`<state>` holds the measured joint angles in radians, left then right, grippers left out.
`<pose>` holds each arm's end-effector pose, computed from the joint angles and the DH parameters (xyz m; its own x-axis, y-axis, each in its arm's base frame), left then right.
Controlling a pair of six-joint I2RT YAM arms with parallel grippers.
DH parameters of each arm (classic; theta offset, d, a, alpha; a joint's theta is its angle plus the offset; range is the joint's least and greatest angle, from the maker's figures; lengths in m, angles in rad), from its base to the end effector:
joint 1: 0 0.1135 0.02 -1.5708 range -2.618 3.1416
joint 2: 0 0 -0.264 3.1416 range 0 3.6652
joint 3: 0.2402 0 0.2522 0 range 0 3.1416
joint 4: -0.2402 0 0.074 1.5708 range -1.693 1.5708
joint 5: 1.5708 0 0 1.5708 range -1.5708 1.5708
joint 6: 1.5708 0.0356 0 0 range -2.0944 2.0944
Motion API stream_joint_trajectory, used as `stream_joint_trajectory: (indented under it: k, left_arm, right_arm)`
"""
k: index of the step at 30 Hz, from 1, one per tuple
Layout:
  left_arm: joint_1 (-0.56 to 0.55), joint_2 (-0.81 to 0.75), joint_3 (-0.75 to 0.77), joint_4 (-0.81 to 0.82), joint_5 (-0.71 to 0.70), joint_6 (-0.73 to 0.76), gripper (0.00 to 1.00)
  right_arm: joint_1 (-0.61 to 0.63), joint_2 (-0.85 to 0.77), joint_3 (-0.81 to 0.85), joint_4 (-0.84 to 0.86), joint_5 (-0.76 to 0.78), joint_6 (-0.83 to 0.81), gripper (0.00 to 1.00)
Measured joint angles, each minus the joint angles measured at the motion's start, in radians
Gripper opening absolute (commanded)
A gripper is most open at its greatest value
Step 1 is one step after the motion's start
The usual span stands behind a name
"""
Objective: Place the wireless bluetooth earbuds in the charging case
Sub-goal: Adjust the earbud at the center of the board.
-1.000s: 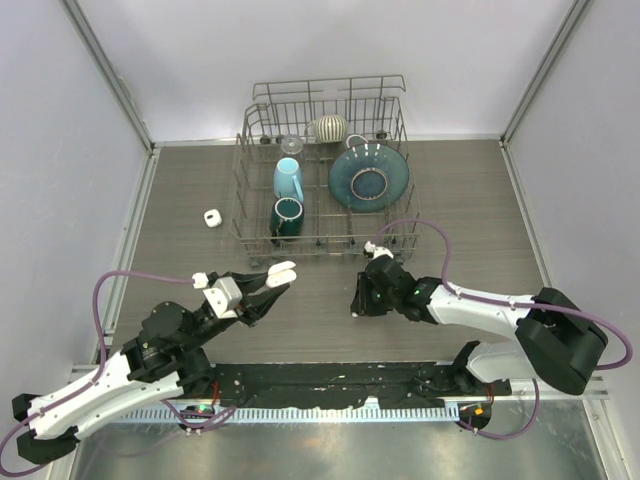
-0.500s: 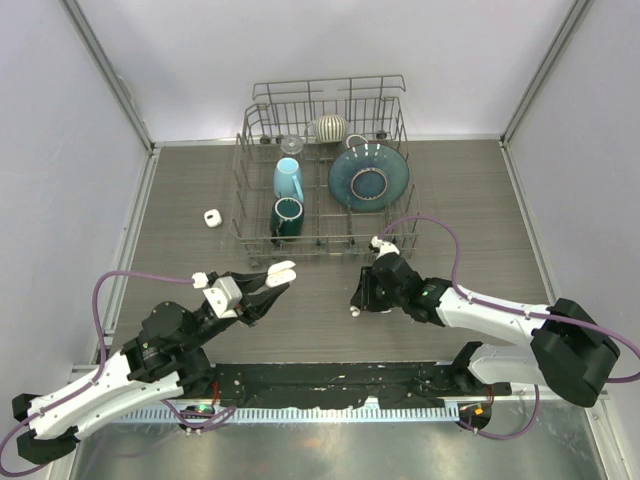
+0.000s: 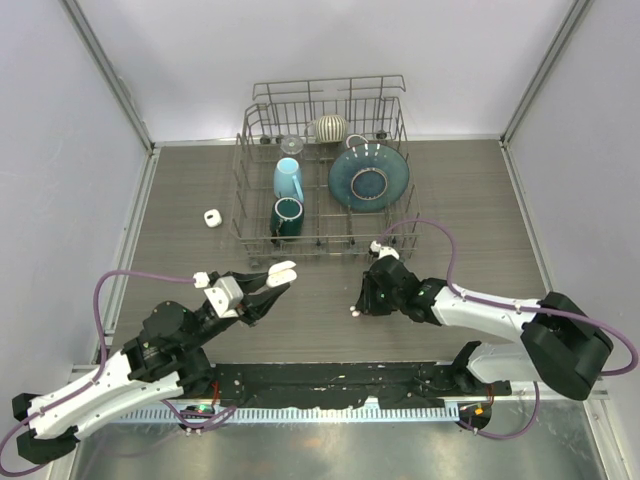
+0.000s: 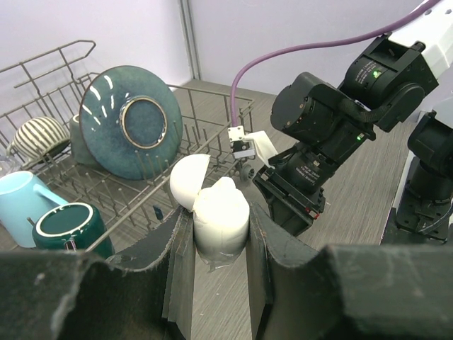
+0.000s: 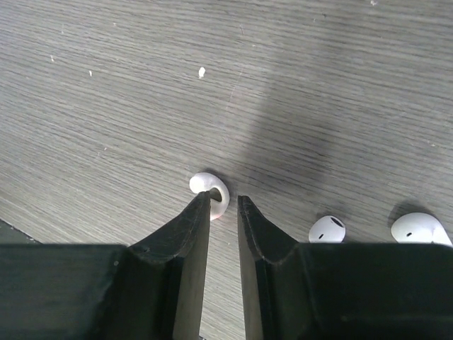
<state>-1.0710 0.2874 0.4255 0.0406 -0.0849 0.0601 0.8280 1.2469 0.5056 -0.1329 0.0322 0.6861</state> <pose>0.0549 -0.0942 0.3009 0.1352 -0.1226 -0.9832 0.8279 0.5591 0.0441 0.1547 0.1668 0.1586 -0.8589 0.0008 -0.5121 -0.2301 0.8927 0.3874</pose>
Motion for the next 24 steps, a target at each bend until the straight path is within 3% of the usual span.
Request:
stream_joint_trajectory:
  k: [24]
  left_arm:
    - [0.0, 0.01, 0.0, 0.003, 0.0, 0.0, 0.0]
  right_arm:
    - [-0.002, 0.064, -0.008, 0.066, -0.086, 0.0, 0.24]
